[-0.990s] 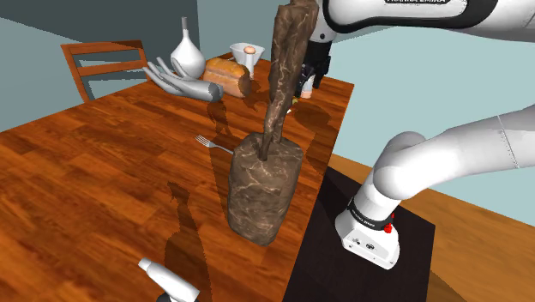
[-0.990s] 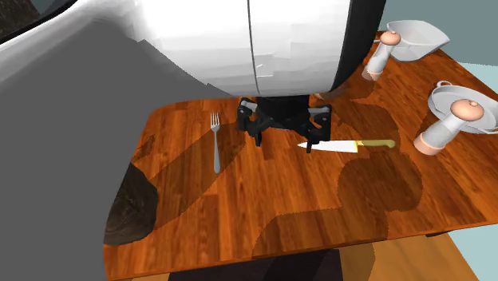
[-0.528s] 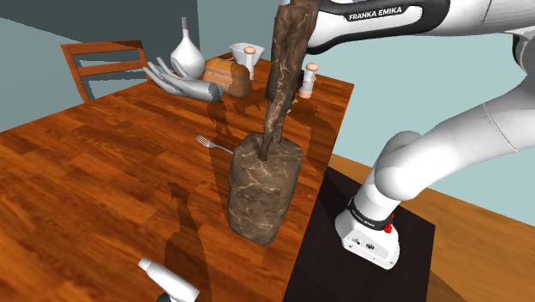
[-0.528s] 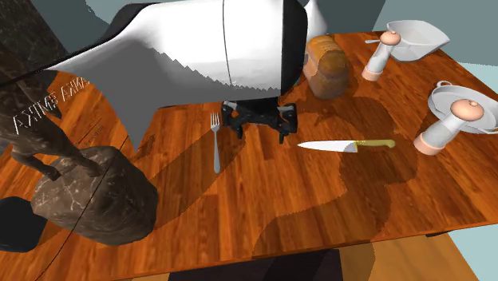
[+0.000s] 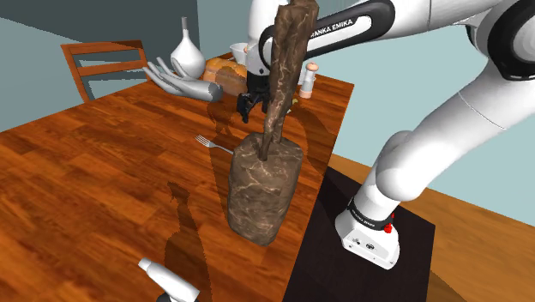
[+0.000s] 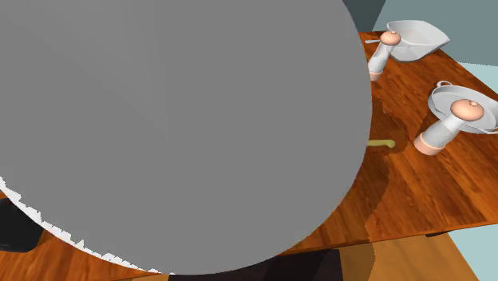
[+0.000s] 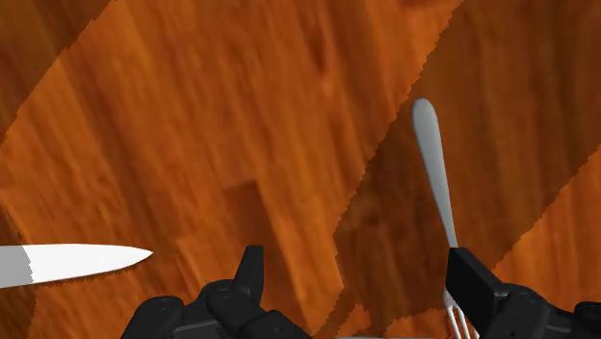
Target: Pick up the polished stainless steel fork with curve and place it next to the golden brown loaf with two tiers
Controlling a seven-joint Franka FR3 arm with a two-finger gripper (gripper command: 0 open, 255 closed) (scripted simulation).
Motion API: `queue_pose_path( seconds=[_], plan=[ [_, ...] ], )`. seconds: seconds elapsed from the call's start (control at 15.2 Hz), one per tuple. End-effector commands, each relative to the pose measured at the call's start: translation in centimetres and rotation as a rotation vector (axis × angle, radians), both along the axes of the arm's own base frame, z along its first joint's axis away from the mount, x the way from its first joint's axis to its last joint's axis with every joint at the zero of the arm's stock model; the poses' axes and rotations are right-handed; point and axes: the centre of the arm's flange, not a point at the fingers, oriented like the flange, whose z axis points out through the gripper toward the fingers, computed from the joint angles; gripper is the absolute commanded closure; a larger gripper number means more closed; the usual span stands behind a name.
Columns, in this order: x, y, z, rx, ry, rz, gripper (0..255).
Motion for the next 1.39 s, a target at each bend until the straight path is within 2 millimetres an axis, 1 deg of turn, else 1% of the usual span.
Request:
queue_pose_path(
  seconds=[0.0, 0.66, 0.73, 1.12, 1.19, 1.32],
  plan=[
    [1.8, 1.5, -1.5, 0.011, -0.004, 0.013, 0],
    [9.2, 9.1, -8.2, 0.062, -0.020, 0.076, 0],
    [9.4, 9.3, -8.3, 0.063, -0.020, 0.077, 0],
    [9.6, 9.3, -11.5, 0.063, -0.020, 0.077, 0],
    [9.7, 9.3, -12.3, 0.063, -0.020, 0.077, 0],
    [9.7, 9.3, -12.3, 0.063, -0.020, 0.077, 0]
  ],
)
